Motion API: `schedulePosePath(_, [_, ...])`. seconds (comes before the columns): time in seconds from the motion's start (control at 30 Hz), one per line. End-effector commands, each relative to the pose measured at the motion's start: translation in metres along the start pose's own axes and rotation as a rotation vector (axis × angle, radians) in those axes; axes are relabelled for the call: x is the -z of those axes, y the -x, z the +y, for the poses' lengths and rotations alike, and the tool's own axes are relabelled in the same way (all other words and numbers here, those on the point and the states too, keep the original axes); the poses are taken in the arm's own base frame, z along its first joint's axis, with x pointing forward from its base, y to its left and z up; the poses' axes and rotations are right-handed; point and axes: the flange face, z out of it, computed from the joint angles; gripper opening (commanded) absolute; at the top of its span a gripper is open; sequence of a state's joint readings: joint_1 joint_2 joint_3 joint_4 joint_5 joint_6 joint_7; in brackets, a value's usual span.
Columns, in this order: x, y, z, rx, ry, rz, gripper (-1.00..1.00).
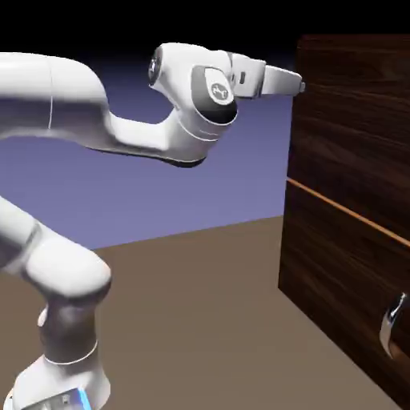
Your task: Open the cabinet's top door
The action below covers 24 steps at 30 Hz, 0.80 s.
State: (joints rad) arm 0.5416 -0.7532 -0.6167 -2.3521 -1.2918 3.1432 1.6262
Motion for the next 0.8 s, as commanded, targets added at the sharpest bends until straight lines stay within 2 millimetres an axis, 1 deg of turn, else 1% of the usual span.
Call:
schedulePosePath(0.0, [0.001, -0.005, 0.002, -0.001, -0.012, 0.011, 0.00])
schedulePosePath(0.17, [0.006, -0.030, 0.016, -0.009, -0.061, 0.061, 0.00])
schedulePosePath(0.37, [0.005, -0.055, 0.044, -0.020, -0.100, 0.108, 0.00])
schedulePosePath(0.57, [-0.004, -0.074, 0.085, -0.031, -0.116, 0.140, 0.00])
schedulePosePath(0.77, [-0.020, -0.085, 0.136, -0.040, -0.108, 0.155, 0.00])
